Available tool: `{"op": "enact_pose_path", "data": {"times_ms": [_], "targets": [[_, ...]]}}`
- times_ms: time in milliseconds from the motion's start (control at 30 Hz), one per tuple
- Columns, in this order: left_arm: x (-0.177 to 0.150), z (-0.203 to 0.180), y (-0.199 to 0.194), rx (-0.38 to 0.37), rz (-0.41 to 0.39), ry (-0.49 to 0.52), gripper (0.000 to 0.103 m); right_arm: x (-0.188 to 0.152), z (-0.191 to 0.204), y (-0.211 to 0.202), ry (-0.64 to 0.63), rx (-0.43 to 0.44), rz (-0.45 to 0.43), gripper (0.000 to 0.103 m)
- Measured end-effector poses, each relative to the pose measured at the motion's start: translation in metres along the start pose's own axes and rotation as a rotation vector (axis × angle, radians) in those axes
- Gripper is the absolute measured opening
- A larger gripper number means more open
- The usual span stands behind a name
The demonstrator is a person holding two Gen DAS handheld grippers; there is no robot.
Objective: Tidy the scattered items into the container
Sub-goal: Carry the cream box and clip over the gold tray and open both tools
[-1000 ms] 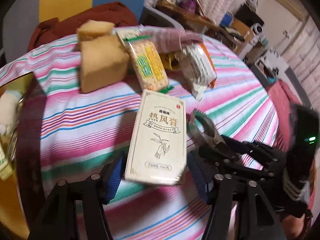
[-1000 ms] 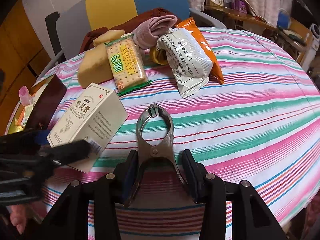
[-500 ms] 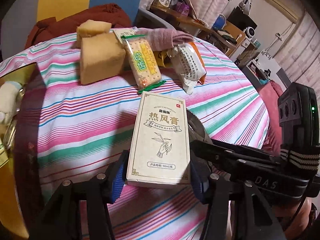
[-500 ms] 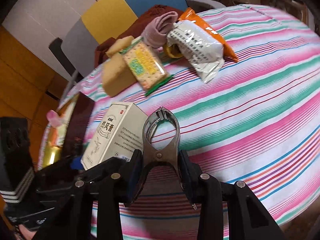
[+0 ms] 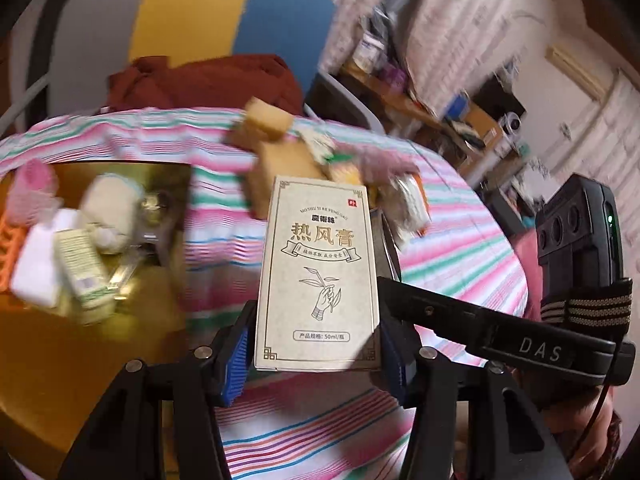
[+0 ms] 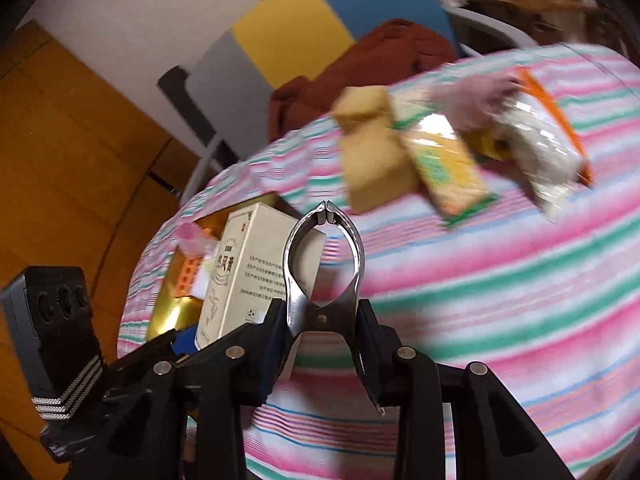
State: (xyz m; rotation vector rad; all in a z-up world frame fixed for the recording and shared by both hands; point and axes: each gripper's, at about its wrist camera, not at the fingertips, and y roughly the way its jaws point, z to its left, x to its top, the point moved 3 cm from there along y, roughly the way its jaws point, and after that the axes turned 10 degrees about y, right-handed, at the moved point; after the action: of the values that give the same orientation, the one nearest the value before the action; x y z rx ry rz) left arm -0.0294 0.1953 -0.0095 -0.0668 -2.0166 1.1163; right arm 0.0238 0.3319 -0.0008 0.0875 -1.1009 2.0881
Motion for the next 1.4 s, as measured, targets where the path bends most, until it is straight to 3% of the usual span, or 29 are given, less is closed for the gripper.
{"op": "enact_pose_path", "data": {"times_ms": [233, 567, 633, 733, 833, 900, 1033, 1233, 1400], "targets": [[-0.010, 0.069, -0.035, 0.072, -0.047, -0.139, 0.054, 0.005, 0.057, 0.048, -0.074, 0.019, 0.043, 0.036], [-0.037, 0.155, -0.073, 0.180, -0.106, -0.303, 0.052, 0.022, 0.084, 0.118, -0.051, -0.049, 0.053, 0.036], [-0.042, 0.164, -0.076, 0.148, -0.123, -0.322, 0.052, 0.030, 0.085, 0.126, -0.022, -0.065, 0.025, 0.039], [-0.045, 0.166, -0.081, 0.147, -0.129, -0.313, 0.052, 0.037, 0.087, 0.130, -0.015, -0.088, -0.005, 0.058], [-0.047, 0.164, -0.086, 0.065, -0.151, -0.341, 0.052, 0.032, 0.093, 0.115, -0.042, -0.057, -0.043, 0.063], [-0.050, 0.168, -0.093, 0.065, -0.166, -0.368, 0.052, 0.024, 0.097, 0.100, -0.073, -0.064, -0.077, 0.071], [-0.055, 0.180, -0.106, 0.127, -0.192, -0.382, 0.052, 0.011, 0.091, 0.081, -0.065, -0.036, -0.098, 0.075], [-0.069, 0.205, -0.113, 0.224, -0.192, -0.434, 0.052, -0.010, 0.078, 0.076, -0.041, -0.013, -0.050, 0.077], [-0.077, 0.216, -0.110, 0.387, -0.147, -0.402, 0.052, -0.021, 0.070, 0.080, -0.023, 0.001, -0.010, 0.077]]}}
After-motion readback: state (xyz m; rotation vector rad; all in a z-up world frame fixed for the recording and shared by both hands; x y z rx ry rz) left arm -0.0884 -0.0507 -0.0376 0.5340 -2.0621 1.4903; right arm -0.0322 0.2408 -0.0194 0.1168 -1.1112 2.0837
